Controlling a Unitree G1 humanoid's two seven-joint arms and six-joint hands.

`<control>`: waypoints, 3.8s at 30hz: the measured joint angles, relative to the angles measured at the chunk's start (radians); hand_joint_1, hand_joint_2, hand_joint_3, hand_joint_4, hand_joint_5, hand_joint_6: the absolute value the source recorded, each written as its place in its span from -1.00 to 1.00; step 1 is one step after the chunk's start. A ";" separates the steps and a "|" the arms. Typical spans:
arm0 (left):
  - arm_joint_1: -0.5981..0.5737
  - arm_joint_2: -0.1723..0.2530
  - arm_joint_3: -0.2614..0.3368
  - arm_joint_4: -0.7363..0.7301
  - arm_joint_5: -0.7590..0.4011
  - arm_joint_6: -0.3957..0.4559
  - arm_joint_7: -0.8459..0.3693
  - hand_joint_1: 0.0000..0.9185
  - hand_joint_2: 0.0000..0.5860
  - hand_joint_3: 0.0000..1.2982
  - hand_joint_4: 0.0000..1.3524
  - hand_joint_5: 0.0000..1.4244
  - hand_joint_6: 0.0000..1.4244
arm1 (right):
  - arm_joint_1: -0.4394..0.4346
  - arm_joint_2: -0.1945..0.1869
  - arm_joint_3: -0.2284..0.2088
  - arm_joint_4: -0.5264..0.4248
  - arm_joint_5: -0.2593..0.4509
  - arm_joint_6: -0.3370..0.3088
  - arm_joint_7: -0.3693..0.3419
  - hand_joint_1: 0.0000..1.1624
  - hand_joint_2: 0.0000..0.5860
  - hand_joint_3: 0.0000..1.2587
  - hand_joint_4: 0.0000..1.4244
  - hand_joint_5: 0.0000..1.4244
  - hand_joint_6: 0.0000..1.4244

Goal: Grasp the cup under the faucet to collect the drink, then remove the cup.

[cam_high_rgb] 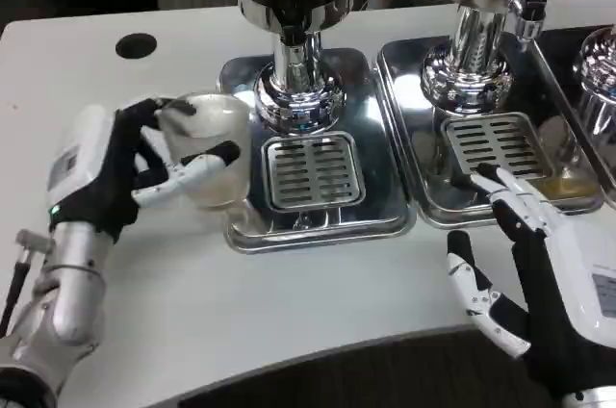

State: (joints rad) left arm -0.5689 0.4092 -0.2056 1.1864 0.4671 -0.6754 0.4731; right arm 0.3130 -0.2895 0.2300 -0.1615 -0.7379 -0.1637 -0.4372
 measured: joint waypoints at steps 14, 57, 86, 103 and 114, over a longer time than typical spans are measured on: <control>-0.118 -0.105 -0.052 0.075 0.021 0.106 -0.045 -0.15 -0.40 -0.15 0.04 0.39 0.78 | 0.054 0.049 -0.013 -0.083 -0.023 0.003 0.000 -0.35 0.63 -0.57 -0.80 -0.79 -0.72; -0.143 -0.071 -0.132 0.084 0.057 0.175 -0.217 -0.73 -0.73 -0.73 -0.85 -0.76 -0.56 | 0.082 0.087 -0.023 -0.125 -0.025 0.016 0.041 -0.36 0.63 -0.55 -0.80 -0.78 -0.68; -0.032 0.175 0.114 -0.364 -0.296 -0.048 -0.656 -0.87 -0.70 -0.66 -0.71 -0.50 -0.16 | 0.047 0.083 -0.022 -0.105 -0.001 -0.005 0.052 -0.36 0.63 -0.55 -0.79 -0.78 -0.66; -0.177 0.128 0.120 -0.316 -0.345 0.001 -0.881 -0.94 -0.72 -0.67 -0.68 -0.53 -0.10 | 0.047 0.087 -0.023 -0.097 -0.001 -0.015 0.050 -0.36 0.63 -0.55 -0.79 -0.77 -0.66; -0.193 0.127 0.121 -0.313 -0.349 0.010 -0.939 -0.99 -0.75 -0.55 -0.56 -0.51 -0.04 | 0.040 0.095 -0.022 -0.078 -0.001 -0.021 0.043 -0.36 0.63 -0.55 -0.79 -0.76 -0.66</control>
State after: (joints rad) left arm -0.7621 0.5362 -0.0844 0.8735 0.1184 -0.6657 -0.4661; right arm 0.3527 -0.1944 0.2079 -0.2390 -0.7386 -0.1845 -0.3937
